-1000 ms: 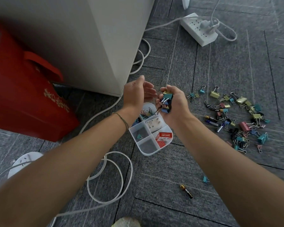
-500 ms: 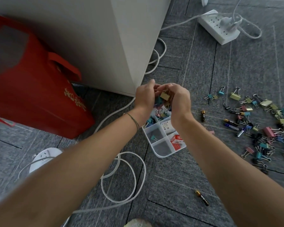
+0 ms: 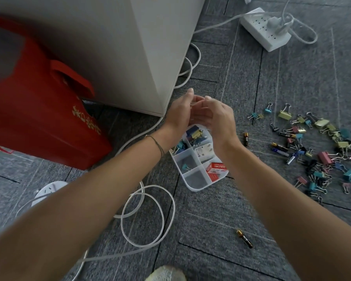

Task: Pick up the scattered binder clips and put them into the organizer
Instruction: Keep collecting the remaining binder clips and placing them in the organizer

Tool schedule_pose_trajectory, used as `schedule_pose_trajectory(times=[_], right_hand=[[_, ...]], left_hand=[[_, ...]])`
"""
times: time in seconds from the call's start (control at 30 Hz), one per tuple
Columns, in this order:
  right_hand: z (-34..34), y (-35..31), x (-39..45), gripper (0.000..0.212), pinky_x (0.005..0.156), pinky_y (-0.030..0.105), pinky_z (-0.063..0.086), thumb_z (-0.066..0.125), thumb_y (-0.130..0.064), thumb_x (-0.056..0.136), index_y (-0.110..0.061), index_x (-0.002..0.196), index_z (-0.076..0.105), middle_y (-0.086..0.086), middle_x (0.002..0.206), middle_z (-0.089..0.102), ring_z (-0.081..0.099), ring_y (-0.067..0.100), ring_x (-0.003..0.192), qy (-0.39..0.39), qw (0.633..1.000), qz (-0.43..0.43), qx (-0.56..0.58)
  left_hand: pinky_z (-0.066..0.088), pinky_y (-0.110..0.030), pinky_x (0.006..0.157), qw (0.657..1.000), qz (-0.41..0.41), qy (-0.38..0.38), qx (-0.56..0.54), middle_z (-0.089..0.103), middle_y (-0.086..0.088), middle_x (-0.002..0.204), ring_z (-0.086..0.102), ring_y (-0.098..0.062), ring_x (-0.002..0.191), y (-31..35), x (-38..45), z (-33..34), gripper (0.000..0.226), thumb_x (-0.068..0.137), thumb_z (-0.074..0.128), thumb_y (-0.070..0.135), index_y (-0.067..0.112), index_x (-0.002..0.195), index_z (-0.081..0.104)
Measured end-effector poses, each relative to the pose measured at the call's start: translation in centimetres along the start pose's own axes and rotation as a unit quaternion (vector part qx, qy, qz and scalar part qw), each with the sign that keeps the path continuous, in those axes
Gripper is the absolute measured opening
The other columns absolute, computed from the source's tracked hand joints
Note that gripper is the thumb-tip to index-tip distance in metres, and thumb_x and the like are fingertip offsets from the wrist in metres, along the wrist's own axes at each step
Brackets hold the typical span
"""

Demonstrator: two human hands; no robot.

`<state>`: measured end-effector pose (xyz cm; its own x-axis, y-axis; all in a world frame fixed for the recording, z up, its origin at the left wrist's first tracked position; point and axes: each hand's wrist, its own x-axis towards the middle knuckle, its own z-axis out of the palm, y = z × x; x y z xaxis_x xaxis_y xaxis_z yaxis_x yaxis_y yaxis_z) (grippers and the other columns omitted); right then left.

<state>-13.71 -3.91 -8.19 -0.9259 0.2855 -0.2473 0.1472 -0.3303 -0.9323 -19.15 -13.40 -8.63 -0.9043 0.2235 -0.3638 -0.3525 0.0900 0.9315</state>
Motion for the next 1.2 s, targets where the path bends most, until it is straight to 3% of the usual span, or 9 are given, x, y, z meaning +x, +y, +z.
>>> schedule_pose_trajectory(times=[0.07,0.13,0.3,0.4,0.53,0.73,0.83,1.03,1.2], right_hand=[[-0.5,-0.4,-0.2,0.033,0.071,0.035,0.061,0.046,-0.01,0.102,0.014,0.1,0.068,0.026,0.089,0.072,0.072,0.028,0.077,-0.001,1.0,-0.01,-0.024],[-1.3,-0.9,-0.3,0.028,0.077,0.037,0.061,0.049,-0.012,0.1,0.006,0.097,0.07,0.024,0.09,0.073,0.071,0.028,0.081,0.005,0.997,-0.028,-0.072],[-5.7,-2.9,-0.8,0.022,0.081,0.055,0.057,0.058,-0.032,0.084,-0.015,0.081,0.073,0.006,0.08,0.075,0.071,0.03,0.082,0.014,0.949,-0.079,-0.306],[-8.3,-5.2,-1.8,0.011,0.078,0.046,0.057,0.061,-0.025,0.083,-0.023,0.082,0.072,-0.003,0.08,0.074,0.07,0.02,0.079,-0.012,0.907,-0.089,-0.411],[-11.2,-7.1,-3.6,0.016,0.077,0.044,0.057,0.06,-0.023,0.084,-0.017,0.087,0.075,-0.001,0.083,0.075,0.071,0.021,0.079,-0.05,0.855,-0.063,-0.512],[-15.2,-5.9,-5.7,0.015,0.074,0.039,0.058,0.06,-0.027,0.09,-0.021,0.089,0.075,-0.005,0.084,0.075,0.069,0.021,0.076,-0.093,0.793,-0.008,-0.602],[-16.6,-4.3,-6.0,0.015,0.073,0.035,0.055,0.058,-0.023,0.091,-0.022,0.087,0.072,-0.002,0.087,0.073,0.066,0.023,0.079,-0.053,0.781,0.026,-0.622],[-19.2,-1.9,-5.8,0.014,0.074,0.037,0.056,0.056,-0.016,0.091,-0.02,0.086,0.069,-0.002,0.086,0.071,0.065,0.021,0.08,-0.03,0.768,0.066,-0.636],[-19.1,-1.3,-4.7,0.018,0.064,0.03,0.049,0.053,-0.012,0.092,-0.021,0.092,0.069,-0.004,0.087,0.069,0.062,0.016,0.077,-0.022,0.765,0.058,-0.641]], left_hand=[[0.063,-0.04,0.073,0.998,0.048,-0.017,0.043,0.075,-0.014,0.089,0.075,-0.023,0.081,0.0,-0.2,-0.2,0.044,0.108,0.04,0.032,0.0,0.104,0.07],[0.061,-0.044,0.08,0.973,0.137,-0.007,0.184,0.074,-0.004,0.088,0.072,-0.019,0.084,0.1,-0.1,0.0,0.03,0.102,0.049,0.03,0.01,0.1,0.071],[0.058,-0.035,0.078,0.901,0.252,-0.002,0.353,0.07,0.008,0.088,0.068,-0.011,0.083,2.5,-1.0,2.3,0.013,0.095,0.058,0.023,0.022,0.1,0.07],[0.057,-0.036,0.077,0.866,0.264,-0.062,0.42,0.072,0.007,0.089,0.068,-0.014,0.083,3.5,-1.6,4.5,0.01,0.094,0.061,0.022,0.023,0.1,0.069],[0.054,-0.036,0.078,0.808,0.255,-0.138,0.513,0.072,0.005,0.096,0.066,-0.017,0.089,4.4,-3.1,6.9,0.014,0.093,0.06,0.024,0.025,0.104,0.068],[0.043,-0.034,0.067,0.661,0.234,-0.259,0.664,0.059,0.002,0.089,0.059,-0.025,0.083,3.1,-5.8,10.2,0.006,0.093,0.053,0.02,0.026,0.094,0.054],[0.046,-0.036,0.067,0.612,0.212,-0.289,0.705,0.061,-0.004,0.095,0.057,-0.028,0.083,0.6,-5.9,11.2,0.019,0.089,0.055,0.013,0.019,0.106,0.06],[0.05,-0.041,0.074,0.631,0.162,-0.297,0.698,0.06,-0.012,0.113,0.058,-0.032,0.095,-3.7,-4.8,12.2,0.033,0.089,0.059,0.007,0.011,0.121,0.053],[0.047,-0.041,0.071,0.649,0.163,-0.273,0.691,0.053,-0.009,0.102,0.056,-0.031,0.091,-4.8,-3.5,12.5,0.027,0.089,0.058,0.006,0.011,0.115,0.051]])
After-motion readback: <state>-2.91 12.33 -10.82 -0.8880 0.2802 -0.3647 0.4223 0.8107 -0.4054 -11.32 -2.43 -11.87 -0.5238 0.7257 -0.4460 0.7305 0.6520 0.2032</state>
